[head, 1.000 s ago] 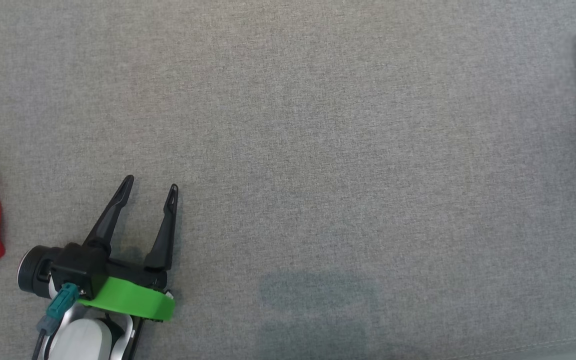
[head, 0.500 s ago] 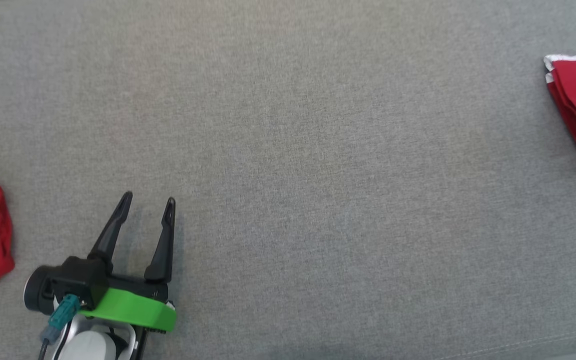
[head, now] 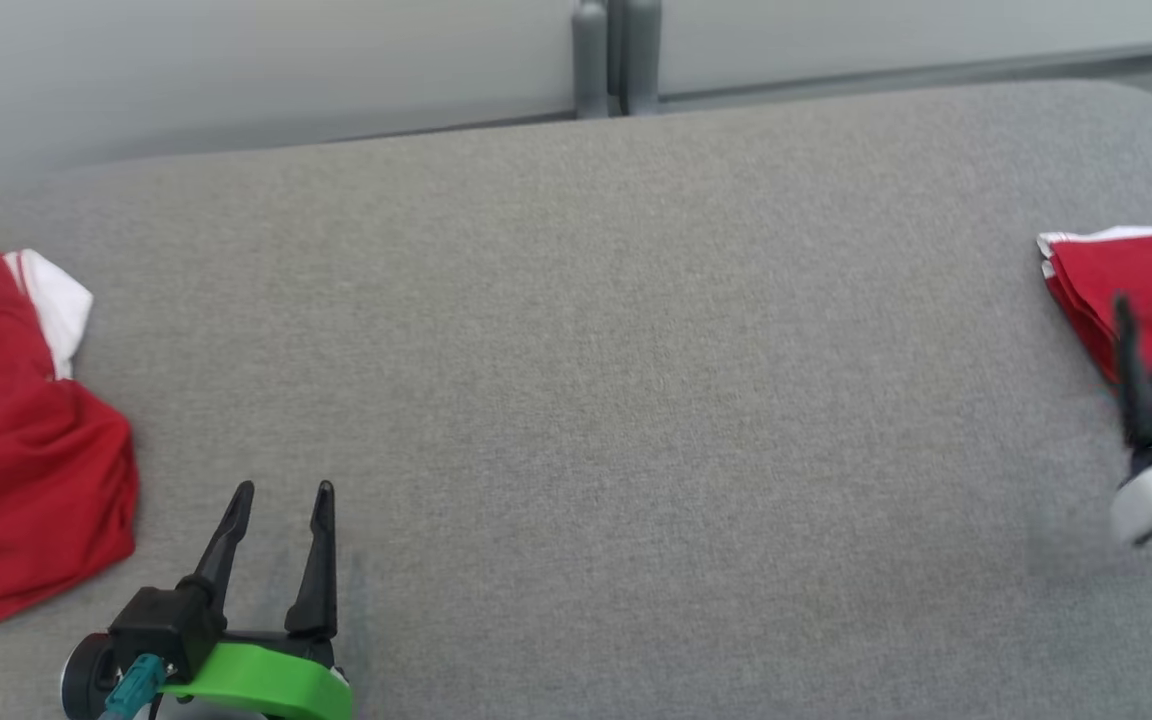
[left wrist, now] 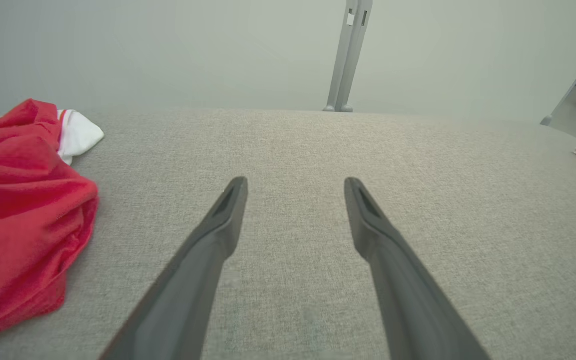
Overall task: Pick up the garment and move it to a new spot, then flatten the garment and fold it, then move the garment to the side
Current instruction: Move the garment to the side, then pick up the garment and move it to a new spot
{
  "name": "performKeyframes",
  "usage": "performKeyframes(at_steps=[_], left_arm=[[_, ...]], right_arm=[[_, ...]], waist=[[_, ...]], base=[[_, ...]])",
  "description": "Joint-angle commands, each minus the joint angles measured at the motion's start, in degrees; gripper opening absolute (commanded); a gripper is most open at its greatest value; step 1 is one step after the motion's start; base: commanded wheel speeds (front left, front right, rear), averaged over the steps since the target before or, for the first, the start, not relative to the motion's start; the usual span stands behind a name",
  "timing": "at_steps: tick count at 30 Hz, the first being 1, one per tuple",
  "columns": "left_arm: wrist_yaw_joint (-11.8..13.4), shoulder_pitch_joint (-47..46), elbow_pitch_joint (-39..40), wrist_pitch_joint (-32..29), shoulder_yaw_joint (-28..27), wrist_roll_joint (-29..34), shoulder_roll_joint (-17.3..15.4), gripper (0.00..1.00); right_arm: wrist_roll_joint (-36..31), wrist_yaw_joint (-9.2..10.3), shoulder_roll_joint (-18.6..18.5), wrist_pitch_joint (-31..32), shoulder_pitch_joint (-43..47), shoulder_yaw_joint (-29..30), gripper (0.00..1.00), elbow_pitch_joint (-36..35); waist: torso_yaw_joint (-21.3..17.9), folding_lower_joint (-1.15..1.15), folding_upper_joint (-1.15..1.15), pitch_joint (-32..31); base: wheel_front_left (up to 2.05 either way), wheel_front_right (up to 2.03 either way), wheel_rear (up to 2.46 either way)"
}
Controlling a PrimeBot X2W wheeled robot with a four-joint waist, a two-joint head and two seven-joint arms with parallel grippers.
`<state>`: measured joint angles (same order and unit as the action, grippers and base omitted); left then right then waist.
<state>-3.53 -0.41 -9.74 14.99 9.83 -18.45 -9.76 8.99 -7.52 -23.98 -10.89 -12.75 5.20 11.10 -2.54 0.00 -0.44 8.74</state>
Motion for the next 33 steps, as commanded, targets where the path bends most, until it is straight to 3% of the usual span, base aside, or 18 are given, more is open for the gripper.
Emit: performKeyframes(at_steps=[1,6,13,21,33], left_arm=[[0.2,1.3,-0.3,0.2,-0.8,0.2,0.2,1.0],[-0.1,3.1,-1.2,0.2,-3.2,1.2,0.4,1.0],[-0.9,5.0,-2.4,0.1,-7.1,2.7,1.1,1.0],[-2.2,6.2,-2.9,0.1,-9.3,4.0,2.3,1.0],[-3.6,4.9,-3.9,0.1,-10.4,5.8,2.8,1.0]], right_arm=[[-1.9,0.07,2.8,-1.3,3.8,0.1,1.0,-2.0],[-4.4,0.06,9.5,-3.8,11.0,-1.1,1.0,-3.6],[-6.7,0.07,15.7,-4.3,16.5,-3.8,1.0,-4.5],[-7.7,0.07,19.3,-4.4,20.4,-1.7,1.0,-5.8],[-8.6,0.07,20.7,-4.4,19.9,-0.3,1.0,-5.0]], waist=[[3.3,0.0,0.44,-4.8],[3.9,0.0,0.44,-7.3],[4.1,0.0,0.44,-9.3],[4.7,0.0,0.44,-9.8],[4.7,0.0,0.44,-9.2]], base=[[0.0,0.0,0.0],[0.0,0.0,0.0],[0.0,0.0,0.0],[0.0,0.0,0.0],[0.0,0.0,0.0]])
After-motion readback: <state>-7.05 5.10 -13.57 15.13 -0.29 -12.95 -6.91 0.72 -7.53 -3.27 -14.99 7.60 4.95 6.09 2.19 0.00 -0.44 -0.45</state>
